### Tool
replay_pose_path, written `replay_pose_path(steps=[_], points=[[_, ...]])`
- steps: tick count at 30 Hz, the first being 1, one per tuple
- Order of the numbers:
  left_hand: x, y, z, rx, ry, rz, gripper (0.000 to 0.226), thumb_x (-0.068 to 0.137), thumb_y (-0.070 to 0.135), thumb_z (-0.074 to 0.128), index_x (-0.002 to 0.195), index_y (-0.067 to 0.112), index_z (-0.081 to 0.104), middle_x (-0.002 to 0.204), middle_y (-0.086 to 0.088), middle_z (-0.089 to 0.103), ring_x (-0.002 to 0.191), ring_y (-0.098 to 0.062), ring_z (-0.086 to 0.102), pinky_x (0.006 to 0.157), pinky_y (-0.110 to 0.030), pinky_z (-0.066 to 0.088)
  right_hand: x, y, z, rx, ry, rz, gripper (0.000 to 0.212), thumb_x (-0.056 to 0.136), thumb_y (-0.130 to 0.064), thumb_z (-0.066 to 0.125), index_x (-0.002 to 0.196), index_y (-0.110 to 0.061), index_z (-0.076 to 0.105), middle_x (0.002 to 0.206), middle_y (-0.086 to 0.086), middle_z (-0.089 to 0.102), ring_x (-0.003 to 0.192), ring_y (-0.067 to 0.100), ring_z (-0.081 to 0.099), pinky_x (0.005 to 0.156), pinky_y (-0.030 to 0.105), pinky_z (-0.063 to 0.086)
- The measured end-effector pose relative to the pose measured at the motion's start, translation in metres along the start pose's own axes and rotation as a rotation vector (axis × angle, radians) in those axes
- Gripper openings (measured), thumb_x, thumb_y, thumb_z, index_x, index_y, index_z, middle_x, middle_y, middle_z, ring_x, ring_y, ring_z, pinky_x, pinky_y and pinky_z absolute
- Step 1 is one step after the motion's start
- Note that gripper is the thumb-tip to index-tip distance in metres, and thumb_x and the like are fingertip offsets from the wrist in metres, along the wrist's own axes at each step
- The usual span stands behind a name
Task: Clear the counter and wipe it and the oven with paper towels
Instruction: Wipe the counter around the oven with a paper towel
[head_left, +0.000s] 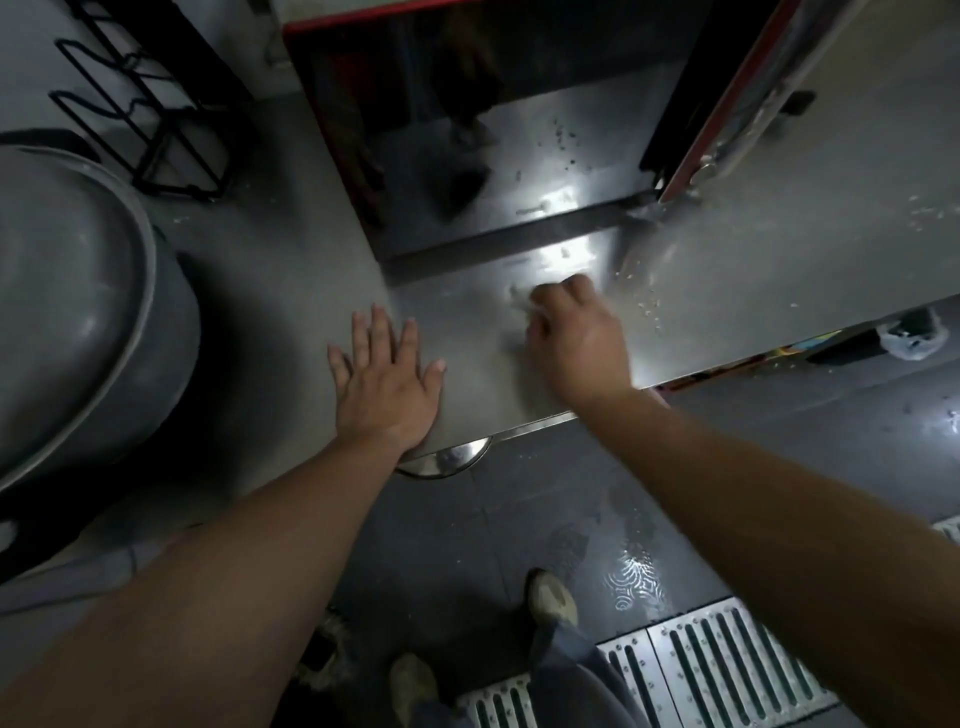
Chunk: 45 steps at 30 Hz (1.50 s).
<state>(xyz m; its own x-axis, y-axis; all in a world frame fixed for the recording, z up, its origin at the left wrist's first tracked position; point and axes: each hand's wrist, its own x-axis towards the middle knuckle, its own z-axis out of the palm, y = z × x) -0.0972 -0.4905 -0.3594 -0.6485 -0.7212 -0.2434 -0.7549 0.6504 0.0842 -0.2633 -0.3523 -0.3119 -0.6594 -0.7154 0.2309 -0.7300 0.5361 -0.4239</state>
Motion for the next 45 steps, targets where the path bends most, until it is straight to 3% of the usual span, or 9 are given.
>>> replay_pose_path(steps=[4, 8, 16, 18, 23, 27, 34, 38, 45], points=[[0.016, 0.028, -0.001, -0.023, 0.038, -0.024, 0.07, 0.099, 0.062, 0.014, 0.16, 0.031, -0.001, 0.166, -0.005, -0.019, 0.151, -0.026, -0.023, 0.121, -0.056, -0.009, -0.045, -0.014, 0.024, 0.048, -0.097, -0.059, 0.021, 0.084, -0.021, 0.059, 0.1, -0.011, 0.067, 0.092, 0.015, 0.055, 0.056, 0.039, 0.056, 0.047, 0.04, 0.051], [0.029, 0.029, 0.006, 0.034, 0.015, -0.064, 0.072, 0.096, 0.066, 0.01, 0.159, 0.034, -0.005, 0.167, -0.006, -0.016, 0.152, -0.028, -0.02, 0.121, -0.058, -0.007, -0.045, 0.037, 0.022, 0.019, -0.141, -0.036, 0.025, 0.081, -0.011, 0.066, 0.106, -0.01, 0.067, 0.091, 0.017, 0.053, 0.054, 0.041, 0.056, 0.046, 0.041, 0.05], [0.03, 0.032, 0.009, 0.004, -0.022, -0.15, 0.073, 0.094, 0.07, 0.007, 0.156, 0.04, -0.013, 0.166, -0.003, -0.018, 0.152, -0.025, -0.019, 0.121, -0.057, -0.008, 0.039, 0.142, -0.018, -0.172, -0.145, 0.244, 0.019, 0.095, -0.02, 0.052, 0.109, -0.01, 0.059, 0.106, 0.019, 0.047, 0.078, 0.046, 0.059, 0.069, 0.047, 0.052], [0.028, 0.034, 0.009, 0.007, -0.008, -0.16, 0.073, 0.093, 0.071, 0.005, 0.156, 0.04, -0.015, 0.166, -0.002, -0.019, 0.152, -0.024, -0.019, 0.121, -0.055, -0.007, 0.046, 0.142, -0.02, -0.147, -0.119, 0.239, 0.02, 0.094, -0.019, 0.052, 0.109, -0.009, 0.061, 0.105, 0.019, 0.048, 0.078, 0.045, 0.059, 0.07, 0.049, 0.052], [0.027, 0.036, 0.009, -0.01, 0.037, -0.2, 0.075, 0.093, 0.07, 0.011, 0.158, 0.037, -0.009, 0.167, -0.001, -0.015, 0.153, -0.02, -0.016, 0.123, -0.051, -0.007, 0.041, 0.086, -0.007, 0.044, -0.038, -0.008, 0.023, 0.087, -0.016, 0.064, 0.109, -0.01, 0.067, 0.101, 0.014, 0.056, 0.073, 0.038, 0.061, 0.062, 0.039, 0.05], [0.029, 0.035, 0.01, -0.034, 0.077, -0.215, 0.074, 0.096, 0.066, 0.019, 0.159, 0.035, -0.001, 0.168, -0.002, -0.008, 0.154, -0.019, -0.012, 0.123, -0.049, -0.005, 0.048, 0.032, 0.029, 0.159, -0.122, -0.101, 0.022, 0.088, -0.017, 0.061, 0.108, -0.009, 0.068, 0.1, 0.016, 0.056, 0.067, 0.04, 0.059, 0.059, 0.044, 0.054], [0.028, 0.032, 0.012, -0.073, 0.117, -0.204, 0.071, 0.097, 0.061, 0.025, 0.159, 0.034, 0.006, 0.168, -0.003, -0.002, 0.154, -0.019, -0.008, 0.123, -0.049, -0.001, 0.088, -0.025, 0.079, 0.138, -0.333, -0.081, 0.03, 0.093, -0.014, 0.051, 0.121, -0.012, 0.061, 0.121, 0.018, 0.047, 0.086, 0.043, 0.061, 0.077, 0.043, 0.053], [0.029, 0.03, 0.013, -0.074, 0.129, -0.195, 0.071, 0.097, 0.059, 0.028, 0.16, 0.032, 0.009, 0.168, -0.005, 0.002, 0.154, -0.021, -0.005, 0.123, -0.049, 0.001, 0.088, -0.009, 0.08, 0.067, -0.328, -0.087, 0.032, 0.095, -0.02, 0.051, 0.126, -0.018, 0.059, 0.117, 0.016, 0.047, 0.084, 0.042, 0.061, 0.077, 0.043, 0.053], [0.027, 0.029, 0.012, -0.055, 0.1, -0.166, 0.072, 0.096, 0.059, 0.02, 0.16, 0.031, 0.001, 0.168, -0.006, -0.004, 0.154, -0.024, -0.008, 0.123, -0.05, -0.002, 0.091, 0.094, 0.018, -0.102, -0.182, 0.157, 0.024, 0.097, -0.025, 0.052, 0.117, -0.017, 0.062, 0.112, 0.015, 0.051, 0.088, 0.042, 0.062, 0.075, 0.042, 0.049]])
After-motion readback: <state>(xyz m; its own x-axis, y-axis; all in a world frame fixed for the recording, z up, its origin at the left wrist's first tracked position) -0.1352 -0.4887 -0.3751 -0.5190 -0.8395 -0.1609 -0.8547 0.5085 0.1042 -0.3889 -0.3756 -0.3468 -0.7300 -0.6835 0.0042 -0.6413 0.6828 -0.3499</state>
